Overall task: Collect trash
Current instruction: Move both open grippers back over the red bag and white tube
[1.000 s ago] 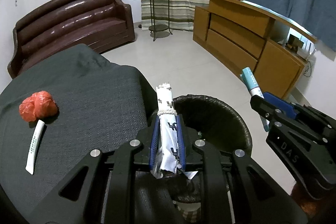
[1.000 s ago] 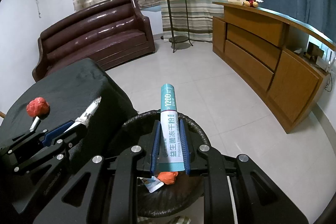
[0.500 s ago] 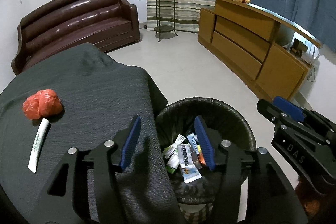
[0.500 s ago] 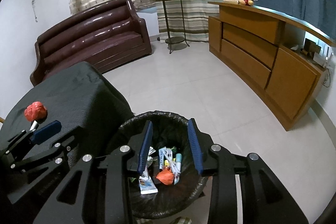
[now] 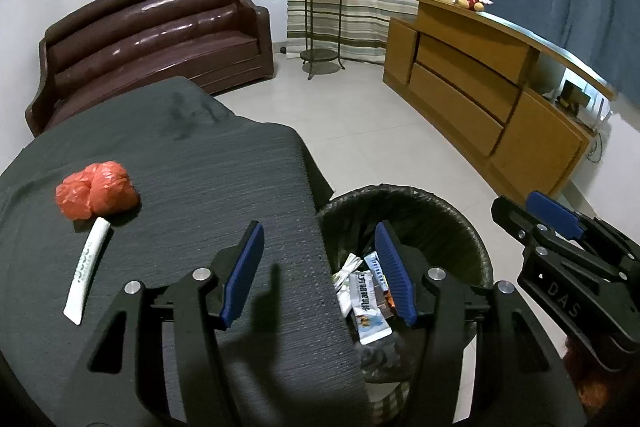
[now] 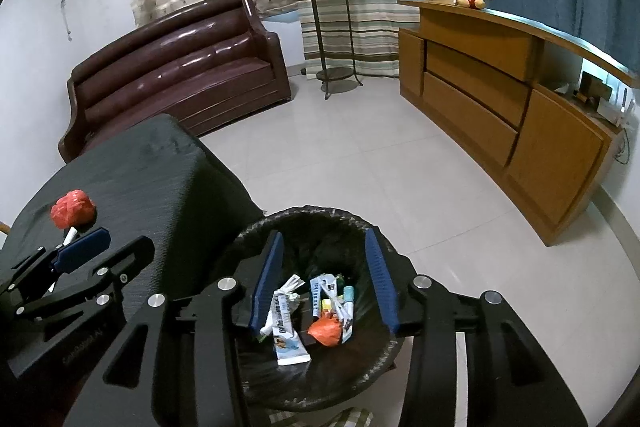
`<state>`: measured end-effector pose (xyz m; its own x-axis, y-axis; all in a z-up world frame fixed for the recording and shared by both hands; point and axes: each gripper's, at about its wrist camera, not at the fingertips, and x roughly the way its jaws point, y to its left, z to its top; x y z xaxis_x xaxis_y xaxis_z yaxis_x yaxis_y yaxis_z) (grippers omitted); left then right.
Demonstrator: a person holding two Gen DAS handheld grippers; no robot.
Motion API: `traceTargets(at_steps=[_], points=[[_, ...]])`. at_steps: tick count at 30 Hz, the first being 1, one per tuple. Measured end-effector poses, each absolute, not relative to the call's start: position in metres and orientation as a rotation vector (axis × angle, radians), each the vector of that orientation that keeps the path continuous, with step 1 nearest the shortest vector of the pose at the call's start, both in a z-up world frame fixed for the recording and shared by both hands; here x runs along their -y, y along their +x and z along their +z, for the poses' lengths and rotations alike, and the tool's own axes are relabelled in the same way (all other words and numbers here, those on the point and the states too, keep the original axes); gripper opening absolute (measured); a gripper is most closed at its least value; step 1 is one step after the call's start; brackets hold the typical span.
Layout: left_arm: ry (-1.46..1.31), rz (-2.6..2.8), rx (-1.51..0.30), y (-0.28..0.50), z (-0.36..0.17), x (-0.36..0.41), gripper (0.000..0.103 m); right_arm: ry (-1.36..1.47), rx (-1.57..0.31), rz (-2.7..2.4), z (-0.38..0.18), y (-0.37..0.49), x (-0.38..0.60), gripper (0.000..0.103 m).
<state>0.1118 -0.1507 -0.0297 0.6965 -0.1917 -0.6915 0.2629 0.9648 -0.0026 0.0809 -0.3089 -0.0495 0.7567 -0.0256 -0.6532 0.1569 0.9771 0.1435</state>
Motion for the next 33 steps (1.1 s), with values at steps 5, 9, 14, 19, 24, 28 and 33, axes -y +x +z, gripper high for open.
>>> traceTargets(at_steps=[5,9,14,19,24,28,33], points=[[0.087,-0.244,-0.757,0.110,-0.026,0.138,0.057,0.186,-0.706,-0.094,-0.047,0.081,0.300,0.047],[0.077,-0.233,-0.756,0.108,-0.025,0.128,0.057,0.174,-0.705,-0.084,-0.044,0.081,0.290,0.047],[0.068,-0.210,-0.762,0.108,-0.025,0.111,0.057,0.162,-0.707,-0.059,-0.041,0.083,0.275,0.047],[0.058,-0.176,-0.773,0.109,-0.027,0.089,0.057,0.150,-0.711,-0.031,-0.039,0.086,0.260,0.047],[0.055,-0.141,-0.788,0.108,-0.029,0.068,0.057,0.146,-0.720,0.007,-0.039,0.089,0.243,0.047],[0.050,-0.104,-0.804,0.110,-0.032,0.050,0.057,0.136,-0.733,0.035,-0.042,0.092,0.230,0.047],[0.030,-0.035,-0.822,0.116,-0.036,0.017,0.057,0.126,-0.747,0.065,-0.044,0.096,0.216,0.048]])
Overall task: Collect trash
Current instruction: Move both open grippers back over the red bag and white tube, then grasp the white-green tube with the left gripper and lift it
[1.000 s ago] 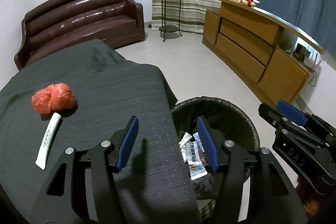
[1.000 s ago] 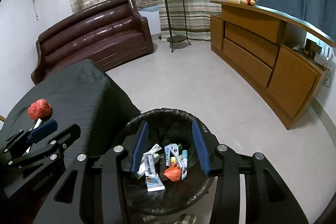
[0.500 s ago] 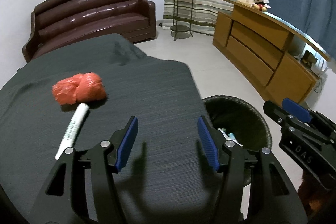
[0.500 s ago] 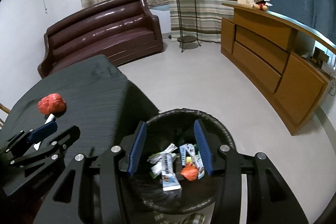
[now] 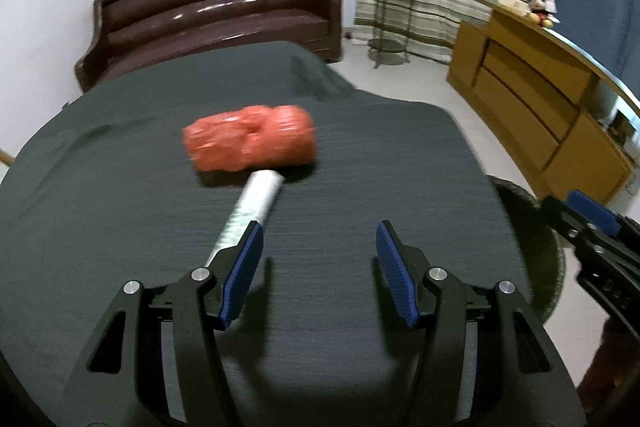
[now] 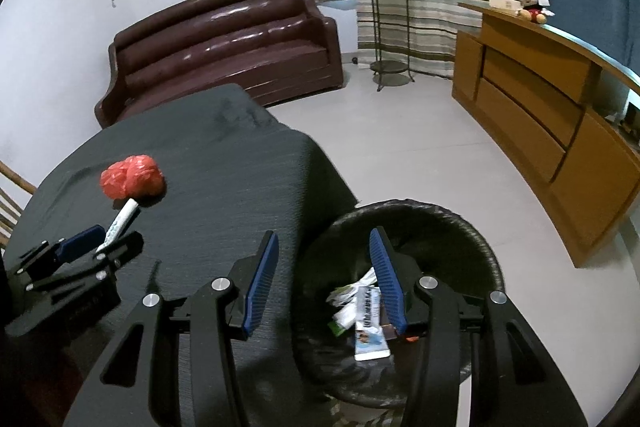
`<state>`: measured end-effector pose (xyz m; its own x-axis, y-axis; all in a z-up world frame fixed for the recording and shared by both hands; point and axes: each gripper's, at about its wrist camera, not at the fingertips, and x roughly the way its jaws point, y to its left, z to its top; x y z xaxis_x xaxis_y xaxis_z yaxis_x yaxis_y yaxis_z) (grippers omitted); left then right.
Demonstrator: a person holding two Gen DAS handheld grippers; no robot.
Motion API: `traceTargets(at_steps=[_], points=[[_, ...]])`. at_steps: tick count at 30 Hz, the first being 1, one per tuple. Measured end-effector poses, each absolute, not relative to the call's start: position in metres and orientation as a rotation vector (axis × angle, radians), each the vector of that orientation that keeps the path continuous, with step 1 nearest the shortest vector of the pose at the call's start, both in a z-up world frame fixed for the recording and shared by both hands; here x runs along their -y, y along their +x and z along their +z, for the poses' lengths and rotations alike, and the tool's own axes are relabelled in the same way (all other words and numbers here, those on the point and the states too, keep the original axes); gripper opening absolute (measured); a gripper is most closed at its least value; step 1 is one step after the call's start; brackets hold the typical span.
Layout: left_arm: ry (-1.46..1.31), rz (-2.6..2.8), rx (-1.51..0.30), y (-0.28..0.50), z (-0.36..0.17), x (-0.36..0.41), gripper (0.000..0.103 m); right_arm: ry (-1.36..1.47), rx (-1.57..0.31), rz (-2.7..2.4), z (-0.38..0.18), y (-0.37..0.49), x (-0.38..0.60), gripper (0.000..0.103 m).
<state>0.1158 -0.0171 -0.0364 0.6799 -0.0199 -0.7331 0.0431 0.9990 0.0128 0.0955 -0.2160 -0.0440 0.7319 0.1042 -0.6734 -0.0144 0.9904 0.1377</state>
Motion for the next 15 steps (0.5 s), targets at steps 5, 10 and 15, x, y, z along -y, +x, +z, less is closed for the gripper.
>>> traceTargets(at_steps=[5,10,15], points=[[0.009,0.012,-0.849,0.124,-0.039,-0.009,0.057,0.122,-0.755,0.092,-0.044,0.100,0.204,0.048],[-0.003,0.009,-0.881,0.131,-0.042,-0.021,0.056,0.113,-0.752,0.115,-0.041,0.104,0.192,0.048],[-0.010,-0.020,-0.906,0.133,-0.047,-0.026,0.053,0.105,-0.755,0.130,-0.040,0.108,0.183,0.048]])
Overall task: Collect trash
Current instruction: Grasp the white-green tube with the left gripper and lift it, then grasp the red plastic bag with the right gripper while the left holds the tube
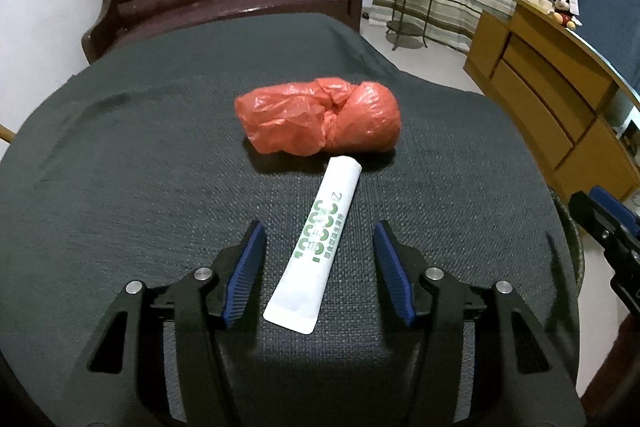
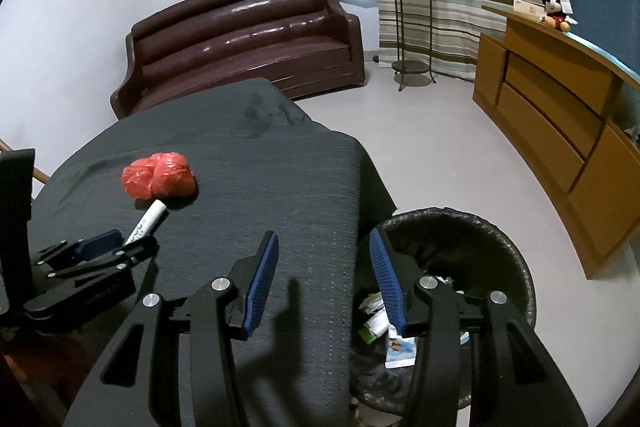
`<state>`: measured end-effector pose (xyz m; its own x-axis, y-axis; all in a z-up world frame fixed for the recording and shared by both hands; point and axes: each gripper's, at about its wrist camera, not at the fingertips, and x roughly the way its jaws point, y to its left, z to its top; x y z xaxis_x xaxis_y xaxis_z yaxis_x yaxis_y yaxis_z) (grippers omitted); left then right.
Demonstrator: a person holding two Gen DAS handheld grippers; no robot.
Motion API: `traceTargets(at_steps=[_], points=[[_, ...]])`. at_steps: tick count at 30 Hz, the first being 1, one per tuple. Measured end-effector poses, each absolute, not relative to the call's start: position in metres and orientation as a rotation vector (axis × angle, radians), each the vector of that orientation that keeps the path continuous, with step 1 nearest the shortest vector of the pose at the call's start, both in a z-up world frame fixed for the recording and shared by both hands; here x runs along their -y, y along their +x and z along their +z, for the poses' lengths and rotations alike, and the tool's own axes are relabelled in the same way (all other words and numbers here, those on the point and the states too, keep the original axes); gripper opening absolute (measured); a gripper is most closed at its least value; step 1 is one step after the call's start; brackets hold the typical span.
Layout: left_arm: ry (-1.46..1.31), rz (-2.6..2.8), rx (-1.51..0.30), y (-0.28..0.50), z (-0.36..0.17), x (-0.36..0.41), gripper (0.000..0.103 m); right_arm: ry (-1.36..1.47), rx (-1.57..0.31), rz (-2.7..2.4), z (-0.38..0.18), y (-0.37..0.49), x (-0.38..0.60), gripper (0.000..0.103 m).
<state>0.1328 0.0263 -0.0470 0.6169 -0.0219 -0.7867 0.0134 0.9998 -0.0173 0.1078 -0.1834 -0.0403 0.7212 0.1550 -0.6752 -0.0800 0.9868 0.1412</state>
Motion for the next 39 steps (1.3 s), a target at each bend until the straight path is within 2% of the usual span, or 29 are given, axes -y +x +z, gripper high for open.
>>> traceTargets(at_steps=[6,7,8,25,39], points=[[0.007,-0.047,-0.897,0.130,-0.048,-0.034,0.030,0.089,-0.760,0.142,-0.040,0.109,0.175,0.048],[0.013,-0.055,-0.894,0.129,-0.048,-0.034,0.022,0.087,-0.761,0.143,-0.040,0.110,0.175,0.048],[0.022,-0.066,-0.891,0.128,-0.048,-0.034,0.018,0.085,-0.763,0.146,-0.040,0.111,0.173,0.048],[-0.045,-0.023,-0.842,0.115,-0.033,-0.075,0.016,0.042,-0.760,0.222,-0.033,0.124,0.123,0.048],[-0.067,0.135,-0.812,0.118,-0.024,-0.161,0.016,0.028,-0.761,0.296,-0.028,0.149,0.069,0.061]])
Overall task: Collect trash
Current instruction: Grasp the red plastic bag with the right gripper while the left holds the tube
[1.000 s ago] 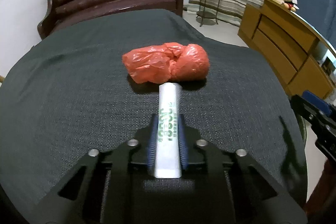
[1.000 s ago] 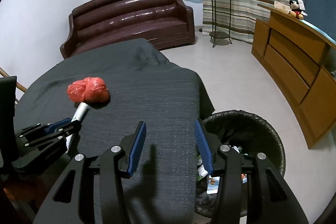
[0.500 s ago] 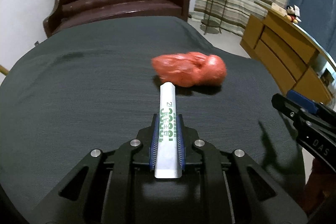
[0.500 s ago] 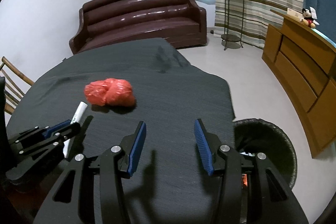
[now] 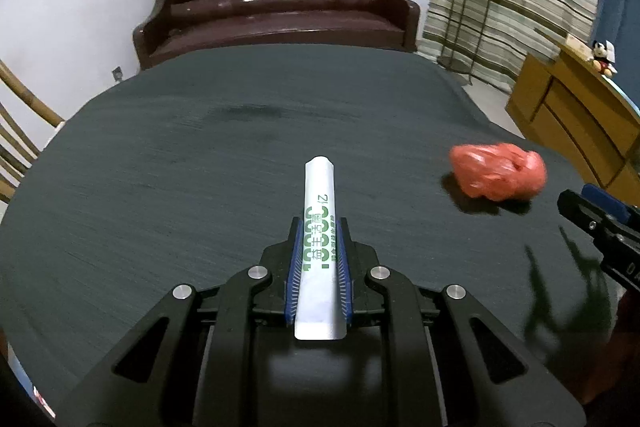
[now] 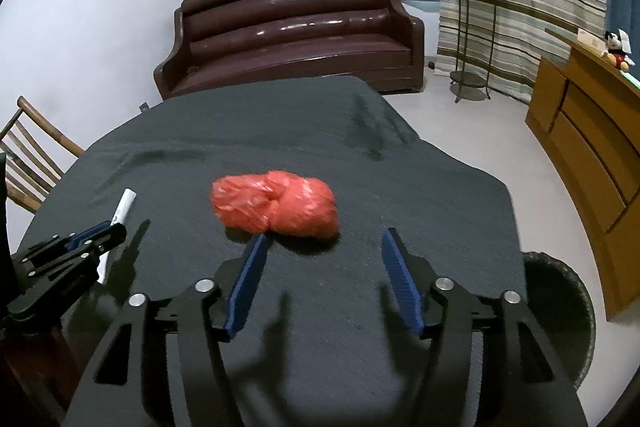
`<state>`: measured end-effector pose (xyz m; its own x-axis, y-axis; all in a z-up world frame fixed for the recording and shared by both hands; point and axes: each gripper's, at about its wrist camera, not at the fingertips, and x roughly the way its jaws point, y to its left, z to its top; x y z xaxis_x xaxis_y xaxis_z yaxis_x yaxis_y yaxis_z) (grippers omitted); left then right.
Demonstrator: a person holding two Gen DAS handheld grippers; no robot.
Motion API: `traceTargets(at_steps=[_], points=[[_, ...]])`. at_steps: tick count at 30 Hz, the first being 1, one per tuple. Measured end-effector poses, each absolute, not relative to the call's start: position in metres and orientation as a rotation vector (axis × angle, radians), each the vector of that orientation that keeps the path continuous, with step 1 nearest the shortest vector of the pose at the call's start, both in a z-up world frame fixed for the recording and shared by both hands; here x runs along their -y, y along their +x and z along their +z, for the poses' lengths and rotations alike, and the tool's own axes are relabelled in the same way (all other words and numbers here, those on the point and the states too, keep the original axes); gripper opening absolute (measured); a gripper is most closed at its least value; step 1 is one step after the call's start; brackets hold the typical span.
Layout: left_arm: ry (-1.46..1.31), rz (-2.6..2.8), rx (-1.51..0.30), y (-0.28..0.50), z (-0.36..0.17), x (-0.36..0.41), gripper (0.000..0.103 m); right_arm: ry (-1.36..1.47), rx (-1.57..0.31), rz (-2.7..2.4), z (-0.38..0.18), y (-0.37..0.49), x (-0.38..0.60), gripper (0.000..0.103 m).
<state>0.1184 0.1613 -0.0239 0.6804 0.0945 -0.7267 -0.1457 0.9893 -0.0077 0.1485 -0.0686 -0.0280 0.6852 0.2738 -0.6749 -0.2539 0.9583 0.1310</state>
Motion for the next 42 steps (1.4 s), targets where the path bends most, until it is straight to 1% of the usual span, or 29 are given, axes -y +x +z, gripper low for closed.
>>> traceTargets(at_steps=[5,9,14,16,22,27,30,31,37,42], points=[[-0.071,0.164,-0.808,0.120,-0.024,-0.181,0.016,0.049,-0.767,0.313,-0.027,0.162,0.056,0.064],[-0.078,0.179,-0.810,0.122,-0.025,-0.193,0.016,0.040,-0.764,0.315,-0.029,0.167,0.044,0.070],[-0.093,0.189,-0.817,0.124,-0.029,-0.205,0.016,0.020,-0.771,0.308,-0.031,0.179,0.032,0.071],[-0.095,0.188,-0.819,0.128,-0.030,-0.206,0.016,0.008,-0.776,0.301,-0.032,0.183,0.029,0.075],[-0.099,0.182,-0.823,0.132,-0.033,-0.208,0.016,-0.033,-0.791,0.269,-0.037,0.188,0.025,0.076],[-0.108,0.179,-0.828,0.135,-0.034,-0.211,0.016,0.002,-0.846,0.277,-0.046,0.194,0.027,0.075],[-0.107,0.177,-0.831,0.136,-0.036,-0.211,0.016,-0.013,-0.862,0.284,-0.049,0.194,0.023,0.069],[-0.107,0.177,-0.831,0.136,-0.036,-0.210,0.016,-0.014,-0.864,0.286,-0.050,0.194,0.024,0.064],[-0.107,0.177,-0.830,0.136,-0.036,-0.209,0.016,-0.004,-0.865,0.294,-0.050,0.191,0.025,0.052],[-0.107,0.177,-0.827,0.137,-0.035,-0.208,0.016,0.004,-0.858,0.300,-0.048,0.187,0.026,0.047]])
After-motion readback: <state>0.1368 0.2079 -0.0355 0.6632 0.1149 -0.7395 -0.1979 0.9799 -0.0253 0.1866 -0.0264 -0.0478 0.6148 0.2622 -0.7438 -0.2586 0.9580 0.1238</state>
